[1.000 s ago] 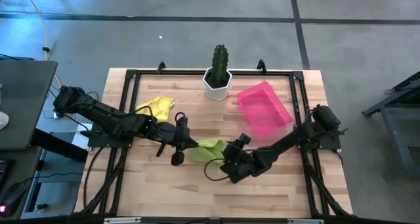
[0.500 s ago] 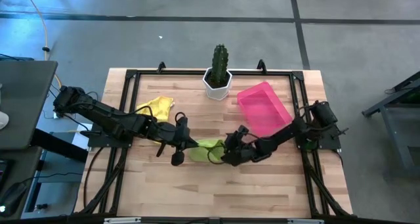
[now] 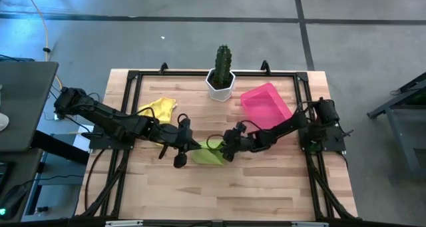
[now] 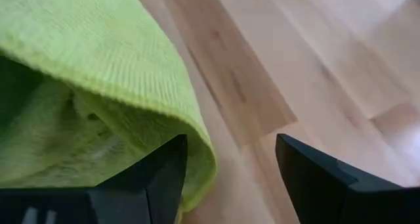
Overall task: Roll microfiber towels into tight, uniform cylinder then place into a basket
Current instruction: Fold the green towel
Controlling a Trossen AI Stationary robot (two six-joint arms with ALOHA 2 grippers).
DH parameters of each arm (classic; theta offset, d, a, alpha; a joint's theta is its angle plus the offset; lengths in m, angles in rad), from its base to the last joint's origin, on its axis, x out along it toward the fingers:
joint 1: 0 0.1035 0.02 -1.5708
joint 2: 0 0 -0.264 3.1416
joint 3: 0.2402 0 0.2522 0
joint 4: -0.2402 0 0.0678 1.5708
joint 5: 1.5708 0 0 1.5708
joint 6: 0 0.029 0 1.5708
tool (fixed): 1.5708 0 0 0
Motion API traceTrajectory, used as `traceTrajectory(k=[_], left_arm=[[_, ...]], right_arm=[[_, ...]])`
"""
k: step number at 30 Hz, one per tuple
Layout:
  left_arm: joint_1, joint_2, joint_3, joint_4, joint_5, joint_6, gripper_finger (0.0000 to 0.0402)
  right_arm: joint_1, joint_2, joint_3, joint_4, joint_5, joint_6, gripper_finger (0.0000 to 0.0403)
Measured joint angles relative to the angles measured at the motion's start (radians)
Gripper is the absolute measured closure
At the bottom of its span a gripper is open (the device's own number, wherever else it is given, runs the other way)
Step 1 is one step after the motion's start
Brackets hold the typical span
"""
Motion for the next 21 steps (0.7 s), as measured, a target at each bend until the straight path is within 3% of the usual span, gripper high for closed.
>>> traceTrajectory(k=[4,12,17,21], left_arm=[[0.0,0.0,0.0,0.0,-0.002,0.023,0.04],[0.0,0.0,0.0,-0.003,-0.014,0.025,0.04],[0.0,0.0,0.0,-0.004,-0.014,0.025,0.04],[0.002,-0.007,0.0,-0.023,-0.022,0.026,0.04]], right_arm=[[-0.006,0.0,0.0,0.018,-0.053,0.0,0.0215],[-0.006,0.0,0.0,0.022,-0.135,0.011,0.0387],[-0.002,-0.011,0.036,-0.047,-0.165,0.027,0.0384],[0.007,-0.041,0.129,-0.25,-0.137,-0.041,0.0399]])
